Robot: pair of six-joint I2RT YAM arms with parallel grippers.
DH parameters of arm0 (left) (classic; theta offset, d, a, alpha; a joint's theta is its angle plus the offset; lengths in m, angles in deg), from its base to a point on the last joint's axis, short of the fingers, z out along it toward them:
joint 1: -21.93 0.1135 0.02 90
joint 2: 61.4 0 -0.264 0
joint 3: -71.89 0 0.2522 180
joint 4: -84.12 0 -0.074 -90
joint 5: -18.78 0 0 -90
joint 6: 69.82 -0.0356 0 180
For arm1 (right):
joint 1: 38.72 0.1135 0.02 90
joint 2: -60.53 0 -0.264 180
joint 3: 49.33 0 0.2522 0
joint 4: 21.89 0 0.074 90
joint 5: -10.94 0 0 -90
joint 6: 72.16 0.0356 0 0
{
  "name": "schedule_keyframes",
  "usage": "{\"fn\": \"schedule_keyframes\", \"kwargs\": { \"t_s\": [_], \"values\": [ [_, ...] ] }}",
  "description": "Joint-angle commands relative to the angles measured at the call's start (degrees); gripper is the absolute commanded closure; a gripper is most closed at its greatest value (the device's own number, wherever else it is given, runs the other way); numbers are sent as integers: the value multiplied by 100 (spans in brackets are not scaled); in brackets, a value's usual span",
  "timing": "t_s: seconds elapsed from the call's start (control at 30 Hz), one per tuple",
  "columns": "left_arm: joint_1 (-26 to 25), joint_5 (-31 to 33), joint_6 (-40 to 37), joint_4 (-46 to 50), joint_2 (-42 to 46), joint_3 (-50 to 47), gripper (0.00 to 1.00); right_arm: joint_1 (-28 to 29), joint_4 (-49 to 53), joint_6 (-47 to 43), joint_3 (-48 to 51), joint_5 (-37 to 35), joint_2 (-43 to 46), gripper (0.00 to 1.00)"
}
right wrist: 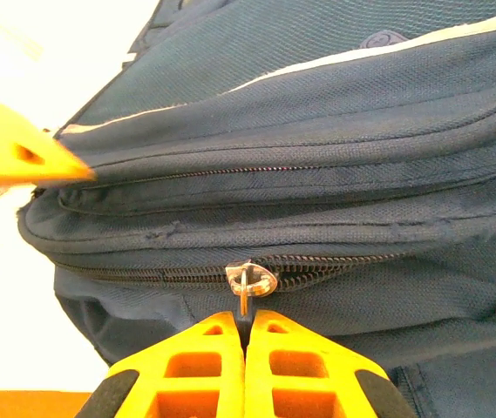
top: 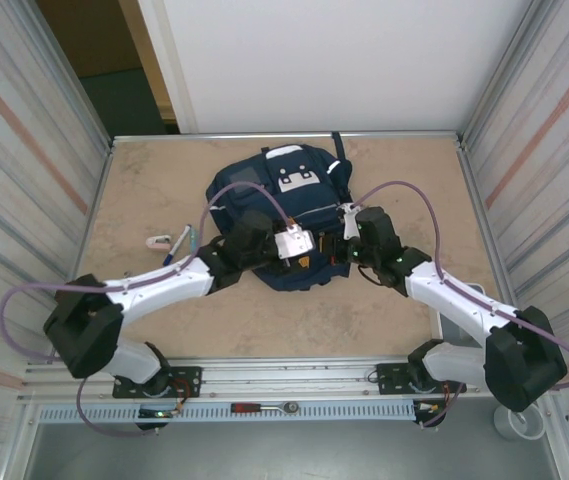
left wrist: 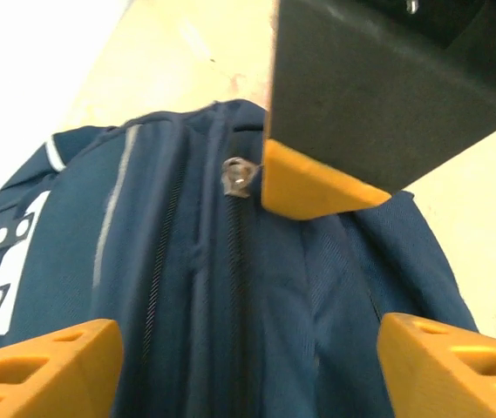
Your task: Pack the student bag
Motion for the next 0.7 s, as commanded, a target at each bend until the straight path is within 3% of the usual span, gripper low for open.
{"fn": "schedule_keyframes", "kwargs": {
  "t_s": [0.0,0.1,0.2,0.27,0.4,0.53,0.67],
  "values": [
    [-3,306,-190,-90,-201,209,36,85,-427,92,-5,68,339,100],
    [104,207,-177,-278,-204,160,58,62,-254,-24,86,-79,474,100],
    [244,1,-120,-304,-68,89,89,-117,120,-175,120,-373,491,100],
    [366,-247,-44,-347,138,-54,100,-461,419,-117,108,-541,417,100],
    [846,-935,335,-594,665,-503,100,-1265,888,119,-132,-513,-32,100],
    [1494,-1308,791,-849,934,-874,100,-1315,639,111,-317,-267,-329,100],
    [1606,-822,646,-210,666,-612,72,-1019,369,-2,-373,-167,-309,100]
  ]
}}
